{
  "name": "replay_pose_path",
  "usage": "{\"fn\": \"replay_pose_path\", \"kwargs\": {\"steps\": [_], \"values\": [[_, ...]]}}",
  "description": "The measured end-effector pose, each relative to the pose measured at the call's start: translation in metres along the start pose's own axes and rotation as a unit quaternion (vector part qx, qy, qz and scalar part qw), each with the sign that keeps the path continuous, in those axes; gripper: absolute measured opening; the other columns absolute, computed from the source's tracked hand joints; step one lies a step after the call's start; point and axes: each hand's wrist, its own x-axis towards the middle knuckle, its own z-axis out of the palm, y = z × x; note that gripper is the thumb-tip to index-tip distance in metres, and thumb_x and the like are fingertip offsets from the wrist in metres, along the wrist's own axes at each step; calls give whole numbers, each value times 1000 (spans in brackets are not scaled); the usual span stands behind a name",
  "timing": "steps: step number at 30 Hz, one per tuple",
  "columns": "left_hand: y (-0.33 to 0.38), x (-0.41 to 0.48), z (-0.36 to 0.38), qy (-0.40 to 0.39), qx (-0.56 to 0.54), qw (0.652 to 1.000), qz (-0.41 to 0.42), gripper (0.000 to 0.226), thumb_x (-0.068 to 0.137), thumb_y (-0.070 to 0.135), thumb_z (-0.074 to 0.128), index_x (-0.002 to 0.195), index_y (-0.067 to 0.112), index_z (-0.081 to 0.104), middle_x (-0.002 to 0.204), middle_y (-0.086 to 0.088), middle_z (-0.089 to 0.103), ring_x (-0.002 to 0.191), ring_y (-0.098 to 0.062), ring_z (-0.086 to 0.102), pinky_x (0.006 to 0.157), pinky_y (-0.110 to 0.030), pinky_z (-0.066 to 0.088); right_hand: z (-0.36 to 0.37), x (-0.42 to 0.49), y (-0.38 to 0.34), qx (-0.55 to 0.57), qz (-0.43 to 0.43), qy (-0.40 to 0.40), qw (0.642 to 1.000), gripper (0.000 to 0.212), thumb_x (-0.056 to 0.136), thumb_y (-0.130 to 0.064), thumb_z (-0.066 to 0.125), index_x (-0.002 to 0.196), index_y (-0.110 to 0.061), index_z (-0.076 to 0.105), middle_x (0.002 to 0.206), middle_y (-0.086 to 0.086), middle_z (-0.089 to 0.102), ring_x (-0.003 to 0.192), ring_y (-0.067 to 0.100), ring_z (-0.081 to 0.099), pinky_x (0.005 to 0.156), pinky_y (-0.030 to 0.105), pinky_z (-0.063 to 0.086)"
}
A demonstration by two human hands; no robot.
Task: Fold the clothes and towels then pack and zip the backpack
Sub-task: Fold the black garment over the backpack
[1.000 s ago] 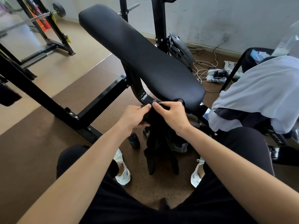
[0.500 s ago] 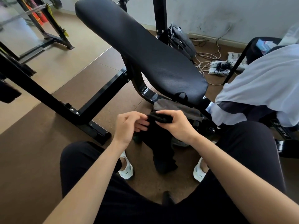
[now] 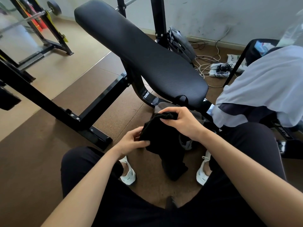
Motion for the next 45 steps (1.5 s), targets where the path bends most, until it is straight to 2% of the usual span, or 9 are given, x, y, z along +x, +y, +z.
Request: {"fn": "replay_pose_path", "kwargs": {"steps": [5,9,18,26,31,34,37,41,45], "values": [[6,4,1,113,20,993,29,16,97,6,67,92,16,78,79,8,69,76,-6,60,72,-26,44,-13,0,0,-27,6,40,999,12,90,-6,75,101,-7,76,93,-5,74,91,2,68,87,16,49],[19,5,-11,244,-69,966,42,14,98,8,64,94,15,76,86,-3,73,85,-18,67,82,-41,52,-23,4,4,-113,15,71,991,11,86,-13,80,96,-18,78,89,-14,73,87,-4,66,88,15,46],[74,6,-3,231,-168,953,97,13,89,32,68,88,22,76,88,-6,72,96,-29,68,89,-44,52,-22,14,-14,-253,65,4,965,28,79,5,54,92,-19,61,76,-11,60,70,1,54,63,14,36],[104,17,-18,265,-139,945,129,9,98,19,67,90,18,71,81,5,72,83,-11,70,75,-27,55,-6,32,-33,-195,74,-93,974,29,84,-45,78,100,-21,76,90,0,76,83,8,71,78,33,59],[112,25,-29,296,-146,932,148,9,93,23,75,99,16,74,95,-4,76,93,-18,72,82,-30,57,8,39,-54,-53,115,-81,989,35,97,-34,68,89,0,73,80,10,72,73,22,69,74,38,57],[102,29,-28,353,-123,920,119,32,88,37,76,114,20,68,114,-6,72,106,-19,69,89,-30,57,15,41,-67,61,159,-22,985,33,98,-32,66,97,1,73,89,15,75,80,30,73,77,42,61],[86,19,-2,457,-111,877,96,23,87,32,68,106,21,62,104,-1,64,93,-14,61,80,-28,49,17,46,-74,134,183,50,973,26,100,-29,63,91,-6,71,84,10,72,75,23,70,69,34,59],[45,2,49,343,-213,910,90,24,83,25,50,102,14,59,92,-6,65,84,-22,63,74,-33,50,15,51,-74,210,185,104,954,19,102,-24,59,104,-6,65,95,18,63,89,30,63,81,43,52],[16,-3,94,198,-204,956,66,58,78,48,69,126,18,58,117,-1,66,109,-14,63,97,-30,49,13,49,-74,275,186,144,932,15,105,-20,54,96,-9,60,84,9,63,76,22,64,72,35,54]]}}
